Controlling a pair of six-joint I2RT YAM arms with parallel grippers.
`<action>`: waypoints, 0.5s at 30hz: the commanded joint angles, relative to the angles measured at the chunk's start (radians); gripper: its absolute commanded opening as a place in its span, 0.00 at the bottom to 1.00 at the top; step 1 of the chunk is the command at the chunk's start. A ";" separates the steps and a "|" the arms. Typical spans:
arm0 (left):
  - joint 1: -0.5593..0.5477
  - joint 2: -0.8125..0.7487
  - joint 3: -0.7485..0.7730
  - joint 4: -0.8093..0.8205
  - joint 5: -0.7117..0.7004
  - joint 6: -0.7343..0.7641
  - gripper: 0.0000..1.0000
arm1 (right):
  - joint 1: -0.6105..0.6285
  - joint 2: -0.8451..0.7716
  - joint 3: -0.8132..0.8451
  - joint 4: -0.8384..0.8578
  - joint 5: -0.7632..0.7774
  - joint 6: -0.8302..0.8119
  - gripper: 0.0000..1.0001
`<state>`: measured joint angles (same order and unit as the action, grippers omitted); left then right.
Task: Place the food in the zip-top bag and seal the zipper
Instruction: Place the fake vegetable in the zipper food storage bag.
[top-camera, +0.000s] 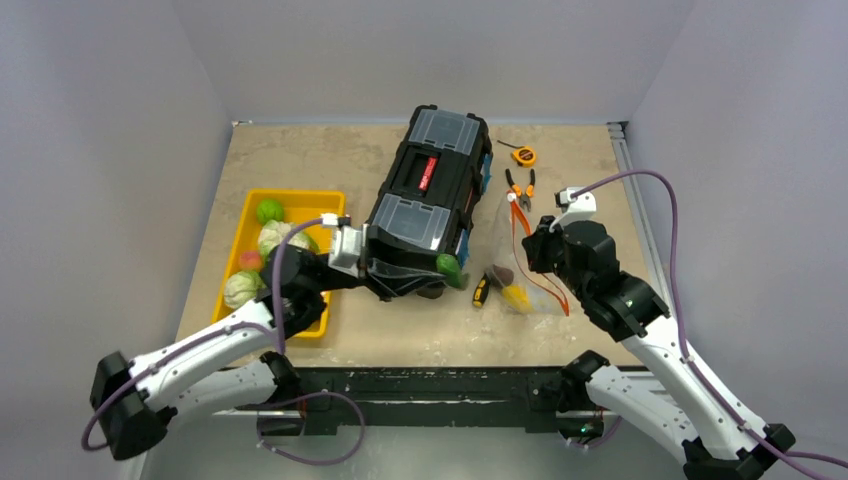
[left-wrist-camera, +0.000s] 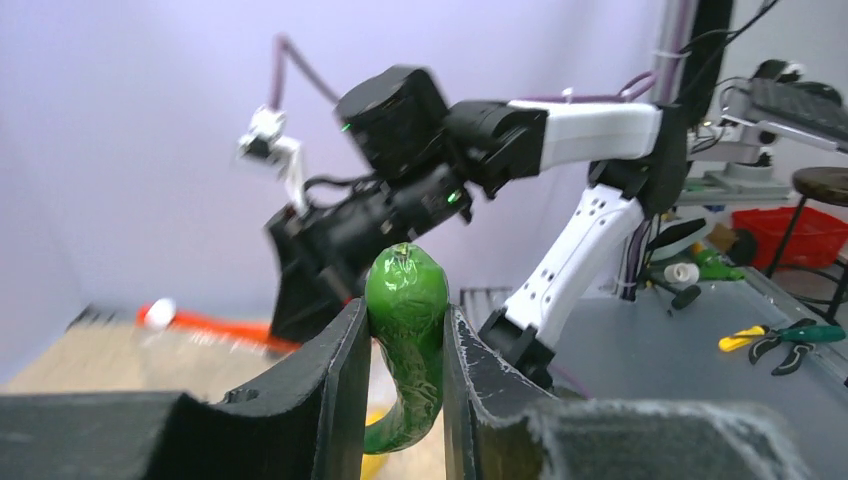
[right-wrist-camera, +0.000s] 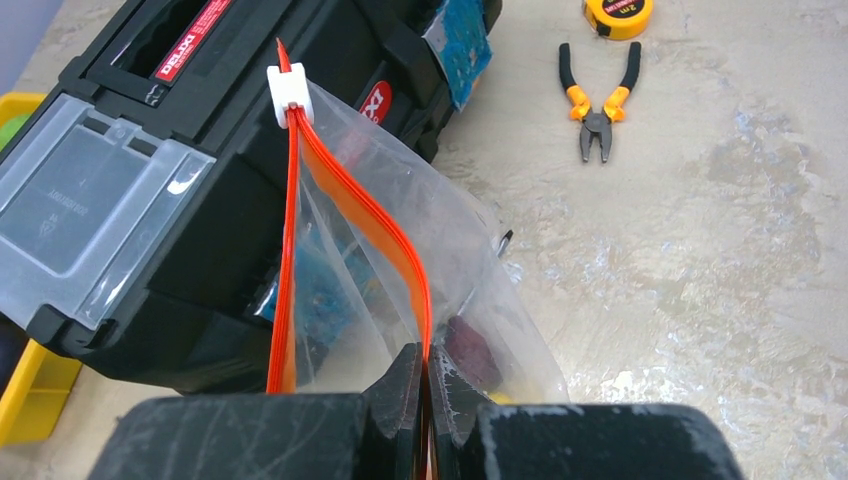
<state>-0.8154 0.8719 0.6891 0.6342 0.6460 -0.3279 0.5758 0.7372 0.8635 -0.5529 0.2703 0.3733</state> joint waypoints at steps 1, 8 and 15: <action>-0.158 0.169 0.039 0.422 -0.098 0.131 0.00 | 0.004 -0.018 -0.002 0.035 -0.012 -0.013 0.00; -0.243 0.340 0.179 0.446 -0.152 0.232 0.00 | 0.003 -0.043 -0.007 0.040 -0.016 -0.012 0.00; -0.243 0.391 0.277 0.368 -0.169 0.267 0.00 | 0.004 -0.045 -0.008 0.042 -0.029 -0.014 0.00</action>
<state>-1.0550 1.2552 0.8883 0.9779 0.5003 -0.1169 0.5758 0.6991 0.8612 -0.5507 0.2607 0.3729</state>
